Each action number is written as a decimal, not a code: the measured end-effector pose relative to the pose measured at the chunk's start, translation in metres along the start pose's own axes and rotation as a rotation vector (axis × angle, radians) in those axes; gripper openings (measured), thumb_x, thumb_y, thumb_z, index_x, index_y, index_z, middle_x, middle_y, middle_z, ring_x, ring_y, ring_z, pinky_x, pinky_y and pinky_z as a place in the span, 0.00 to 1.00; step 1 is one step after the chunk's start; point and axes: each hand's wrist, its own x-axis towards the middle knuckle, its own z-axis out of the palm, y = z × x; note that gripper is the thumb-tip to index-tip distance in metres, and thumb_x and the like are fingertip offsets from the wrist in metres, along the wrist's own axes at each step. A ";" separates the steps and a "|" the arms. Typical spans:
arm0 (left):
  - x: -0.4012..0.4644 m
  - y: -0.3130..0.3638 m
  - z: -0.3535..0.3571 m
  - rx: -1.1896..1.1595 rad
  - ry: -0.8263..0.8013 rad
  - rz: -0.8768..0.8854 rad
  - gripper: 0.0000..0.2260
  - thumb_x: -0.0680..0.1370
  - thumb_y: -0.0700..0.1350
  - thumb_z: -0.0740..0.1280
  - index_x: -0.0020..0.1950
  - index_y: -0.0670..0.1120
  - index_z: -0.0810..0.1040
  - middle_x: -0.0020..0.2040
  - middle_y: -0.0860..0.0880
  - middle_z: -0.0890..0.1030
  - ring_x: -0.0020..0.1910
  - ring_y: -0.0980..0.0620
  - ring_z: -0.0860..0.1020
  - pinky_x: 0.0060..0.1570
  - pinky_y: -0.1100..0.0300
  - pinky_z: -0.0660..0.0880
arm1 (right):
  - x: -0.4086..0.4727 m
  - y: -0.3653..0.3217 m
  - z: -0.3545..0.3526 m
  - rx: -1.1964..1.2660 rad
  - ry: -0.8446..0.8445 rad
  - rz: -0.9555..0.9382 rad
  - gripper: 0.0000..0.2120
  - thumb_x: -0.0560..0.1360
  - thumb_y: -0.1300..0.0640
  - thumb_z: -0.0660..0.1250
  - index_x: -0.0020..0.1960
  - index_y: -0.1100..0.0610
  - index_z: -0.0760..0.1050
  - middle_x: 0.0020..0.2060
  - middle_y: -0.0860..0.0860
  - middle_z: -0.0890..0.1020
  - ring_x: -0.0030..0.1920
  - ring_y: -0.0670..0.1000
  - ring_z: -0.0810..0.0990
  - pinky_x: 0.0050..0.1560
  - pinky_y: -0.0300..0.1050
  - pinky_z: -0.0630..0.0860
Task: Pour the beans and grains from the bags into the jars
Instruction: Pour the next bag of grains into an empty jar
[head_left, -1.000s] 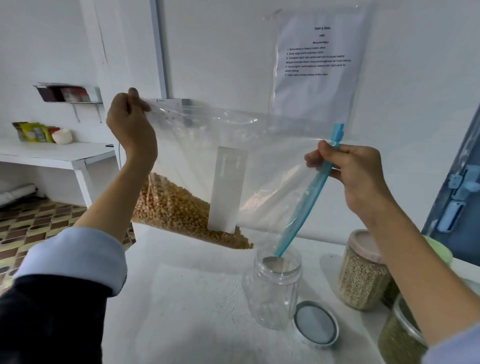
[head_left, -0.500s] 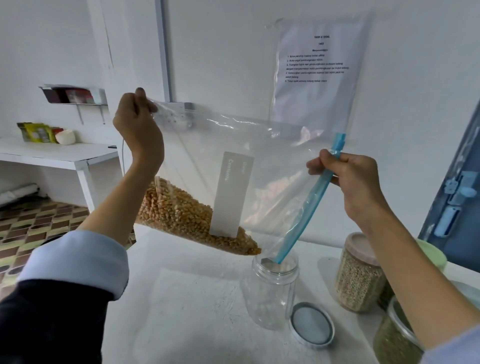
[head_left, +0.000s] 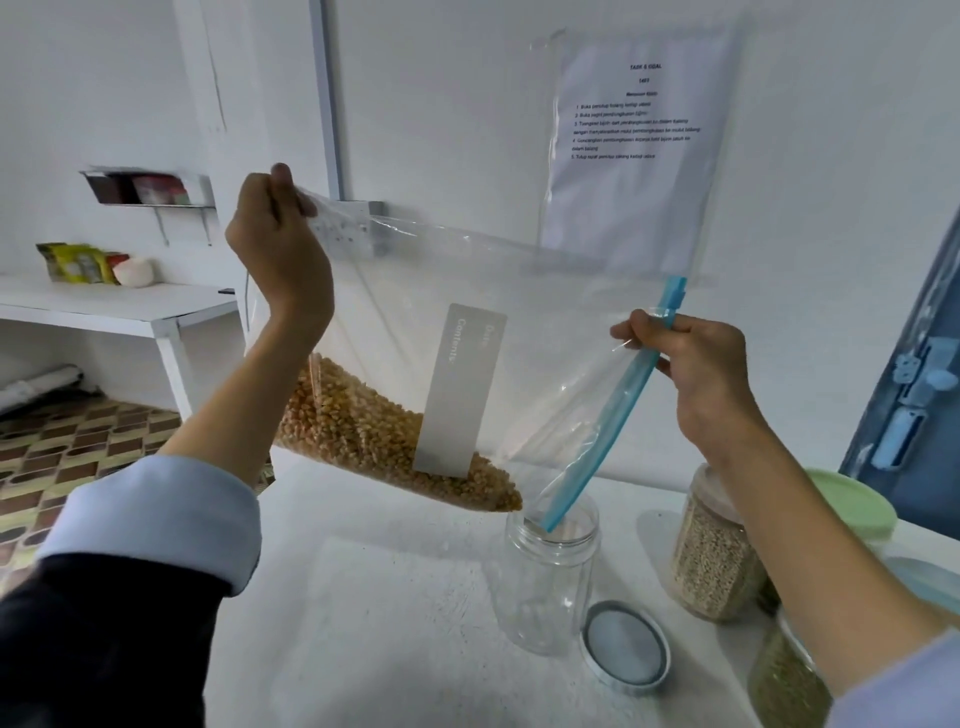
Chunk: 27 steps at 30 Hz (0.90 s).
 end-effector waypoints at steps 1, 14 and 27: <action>0.000 0.000 -0.001 -0.007 0.000 -0.002 0.16 0.80 0.41 0.57 0.32 0.51 0.65 0.28 0.55 0.71 0.28 0.61 0.68 0.34 0.64 0.66 | 0.000 0.002 0.000 0.005 0.021 -0.005 0.06 0.75 0.57 0.69 0.39 0.53 0.81 0.41 0.50 0.84 0.44 0.48 0.80 0.64 0.48 0.73; 0.004 0.008 0.004 -0.012 0.000 0.042 0.16 0.80 0.41 0.57 0.32 0.53 0.65 0.28 0.56 0.70 0.28 0.61 0.67 0.33 0.63 0.65 | 0.005 0.006 0.002 0.025 0.053 -0.010 0.06 0.74 0.56 0.70 0.39 0.52 0.81 0.46 0.52 0.84 0.50 0.51 0.80 0.60 0.43 0.74; 0.005 0.014 0.014 -0.013 -0.016 0.108 0.16 0.80 0.43 0.57 0.32 0.54 0.64 0.24 0.60 0.70 0.27 0.63 0.68 0.34 0.64 0.66 | 0.010 0.007 -0.002 0.025 0.054 -0.009 0.06 0.75 0.57 0.69 0.40 0.53 0.81 0.42 0.49 0.84 0.47 0.48 0.79 0.66 0.48 0.72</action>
